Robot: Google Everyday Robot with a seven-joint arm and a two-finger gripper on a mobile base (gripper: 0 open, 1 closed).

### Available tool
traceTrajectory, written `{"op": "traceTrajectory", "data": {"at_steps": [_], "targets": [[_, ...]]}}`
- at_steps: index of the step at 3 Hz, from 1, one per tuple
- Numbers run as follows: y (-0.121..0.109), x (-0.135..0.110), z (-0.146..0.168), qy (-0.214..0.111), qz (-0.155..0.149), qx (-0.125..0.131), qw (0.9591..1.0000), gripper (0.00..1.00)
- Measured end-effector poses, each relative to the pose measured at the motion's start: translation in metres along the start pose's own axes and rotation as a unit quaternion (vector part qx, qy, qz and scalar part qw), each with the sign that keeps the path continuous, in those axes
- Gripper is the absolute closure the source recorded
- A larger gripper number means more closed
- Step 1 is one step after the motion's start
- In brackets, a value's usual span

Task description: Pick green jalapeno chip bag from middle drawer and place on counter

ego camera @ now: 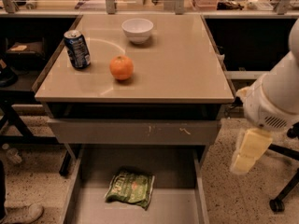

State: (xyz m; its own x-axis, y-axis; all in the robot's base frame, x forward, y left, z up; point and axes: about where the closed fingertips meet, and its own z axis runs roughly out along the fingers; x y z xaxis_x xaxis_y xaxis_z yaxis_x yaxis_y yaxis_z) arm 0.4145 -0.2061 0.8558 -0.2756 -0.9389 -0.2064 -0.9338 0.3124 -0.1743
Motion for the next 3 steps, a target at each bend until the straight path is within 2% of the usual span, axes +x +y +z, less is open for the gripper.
{"op": "traceTrajectory", "data": {"at_steps": [1,3], "targets": [[0.0246,0.0078,0.0584,0.002,0.013,-0.045,0.9989,0.00],[0.0297,0.0103,0.0662,0.004,0.015,-0.052,0.9985,0.00]]}}
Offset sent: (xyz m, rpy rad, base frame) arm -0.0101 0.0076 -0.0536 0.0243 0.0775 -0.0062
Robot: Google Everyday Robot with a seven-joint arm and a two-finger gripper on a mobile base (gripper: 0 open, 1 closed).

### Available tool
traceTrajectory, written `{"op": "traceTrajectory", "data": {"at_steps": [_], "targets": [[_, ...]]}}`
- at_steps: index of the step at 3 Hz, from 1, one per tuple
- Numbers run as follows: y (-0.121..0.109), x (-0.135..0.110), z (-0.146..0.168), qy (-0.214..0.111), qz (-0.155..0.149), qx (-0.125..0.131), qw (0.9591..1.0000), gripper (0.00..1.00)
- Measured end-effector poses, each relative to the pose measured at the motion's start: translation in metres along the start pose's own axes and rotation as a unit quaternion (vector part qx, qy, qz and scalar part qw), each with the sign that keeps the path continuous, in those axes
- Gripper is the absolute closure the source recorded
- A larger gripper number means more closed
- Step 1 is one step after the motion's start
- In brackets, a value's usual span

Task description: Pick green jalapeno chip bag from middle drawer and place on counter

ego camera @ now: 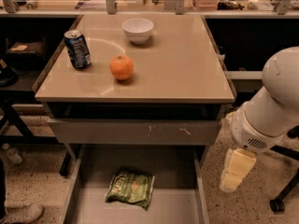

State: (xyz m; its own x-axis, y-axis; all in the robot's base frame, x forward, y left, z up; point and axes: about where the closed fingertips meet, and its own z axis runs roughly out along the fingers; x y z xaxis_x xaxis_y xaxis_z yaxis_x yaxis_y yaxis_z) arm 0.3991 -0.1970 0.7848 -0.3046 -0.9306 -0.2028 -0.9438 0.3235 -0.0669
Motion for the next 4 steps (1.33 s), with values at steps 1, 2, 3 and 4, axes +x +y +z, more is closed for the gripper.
{"op": "traceTrajectory", "data": {"at_steps": [1,2,3,4], "targets": [[0.020,-0.006,0.036,-0.016,0.000,-0.028,0.9995,0.00],[0.042,-0.020,0.096,-0.036,-0.007,-0.067,0.9970,0.00],[0.054,-0.039,0.139,-0.059,-0.014,-0.105,0.9926,0.00],[0.055,-0.038,0.144,-0.061,-0.012,-0.109,0.9922,0.00]]}}
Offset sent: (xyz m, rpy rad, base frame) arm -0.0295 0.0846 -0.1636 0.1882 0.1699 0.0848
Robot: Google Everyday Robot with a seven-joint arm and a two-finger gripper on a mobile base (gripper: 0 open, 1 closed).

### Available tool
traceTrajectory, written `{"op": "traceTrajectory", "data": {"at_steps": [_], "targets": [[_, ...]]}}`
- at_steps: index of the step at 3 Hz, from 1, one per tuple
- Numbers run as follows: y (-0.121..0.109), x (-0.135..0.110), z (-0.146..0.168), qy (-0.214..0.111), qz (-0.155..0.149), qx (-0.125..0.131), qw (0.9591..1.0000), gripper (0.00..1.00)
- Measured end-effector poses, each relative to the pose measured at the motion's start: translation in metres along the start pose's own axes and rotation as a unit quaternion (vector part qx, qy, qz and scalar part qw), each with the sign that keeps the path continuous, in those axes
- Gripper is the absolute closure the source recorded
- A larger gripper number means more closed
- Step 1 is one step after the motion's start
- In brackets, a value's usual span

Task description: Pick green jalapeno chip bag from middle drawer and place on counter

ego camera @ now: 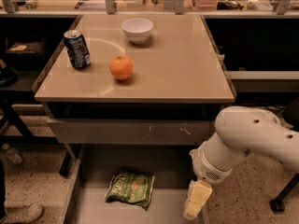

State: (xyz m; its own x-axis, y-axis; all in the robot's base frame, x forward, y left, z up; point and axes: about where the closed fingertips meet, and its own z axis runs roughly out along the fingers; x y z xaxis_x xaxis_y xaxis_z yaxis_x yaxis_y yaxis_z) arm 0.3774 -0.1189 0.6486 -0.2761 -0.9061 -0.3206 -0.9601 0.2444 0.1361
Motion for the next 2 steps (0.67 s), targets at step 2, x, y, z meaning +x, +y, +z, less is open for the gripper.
{"op": "traceTrajectory", "data": {"at_steps": [2], "targets": [[-0.002,-0.022,0.053,-0.047,0.012,-0.004,0.9988,0.00]]}}
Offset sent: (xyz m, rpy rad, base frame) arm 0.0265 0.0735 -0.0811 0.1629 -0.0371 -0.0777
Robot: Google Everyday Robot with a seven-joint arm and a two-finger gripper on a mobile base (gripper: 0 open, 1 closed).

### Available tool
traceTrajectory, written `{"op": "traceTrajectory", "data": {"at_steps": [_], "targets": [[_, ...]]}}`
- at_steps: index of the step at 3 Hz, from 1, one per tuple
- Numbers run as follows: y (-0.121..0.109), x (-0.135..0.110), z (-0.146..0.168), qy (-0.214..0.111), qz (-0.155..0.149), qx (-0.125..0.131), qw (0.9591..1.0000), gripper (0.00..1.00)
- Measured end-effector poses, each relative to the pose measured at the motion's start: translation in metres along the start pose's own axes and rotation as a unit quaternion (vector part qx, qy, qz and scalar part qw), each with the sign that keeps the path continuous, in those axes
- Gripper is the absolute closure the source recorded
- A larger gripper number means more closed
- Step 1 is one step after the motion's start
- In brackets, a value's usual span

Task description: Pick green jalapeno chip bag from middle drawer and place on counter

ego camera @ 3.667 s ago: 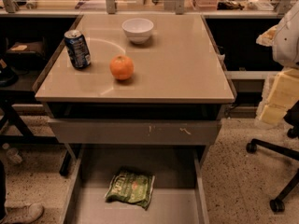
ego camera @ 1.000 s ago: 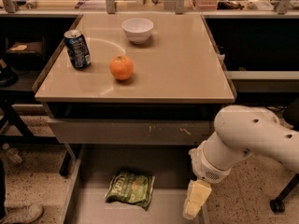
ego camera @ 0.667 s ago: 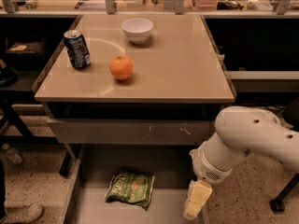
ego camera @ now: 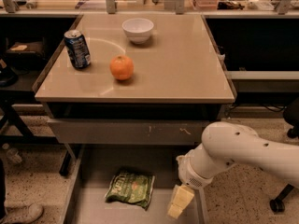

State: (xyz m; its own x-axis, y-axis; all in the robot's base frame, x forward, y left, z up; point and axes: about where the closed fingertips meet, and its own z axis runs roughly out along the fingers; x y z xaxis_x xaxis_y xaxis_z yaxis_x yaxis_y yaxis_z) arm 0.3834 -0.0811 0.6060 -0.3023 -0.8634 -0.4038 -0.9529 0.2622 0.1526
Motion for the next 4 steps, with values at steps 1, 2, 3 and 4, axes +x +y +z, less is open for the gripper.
{"op": "traceTrajectory", "data": {"at_steps": [1,2,3,4], "targets": [[-0.020,-0.022,0.039,-0.024,0.016,0.013,0.9995,0.00],[-0.020,-0.022,0.039,-0.024,0.016,0.013,0.9995,0.00],[-0.010,-0.024,0.062,-0.046,0.014,0.000,0.9988,0.00],[-0.005,-0.037,0.098,-0.072,0.009,-0.003,0.9974,0.00]]}}
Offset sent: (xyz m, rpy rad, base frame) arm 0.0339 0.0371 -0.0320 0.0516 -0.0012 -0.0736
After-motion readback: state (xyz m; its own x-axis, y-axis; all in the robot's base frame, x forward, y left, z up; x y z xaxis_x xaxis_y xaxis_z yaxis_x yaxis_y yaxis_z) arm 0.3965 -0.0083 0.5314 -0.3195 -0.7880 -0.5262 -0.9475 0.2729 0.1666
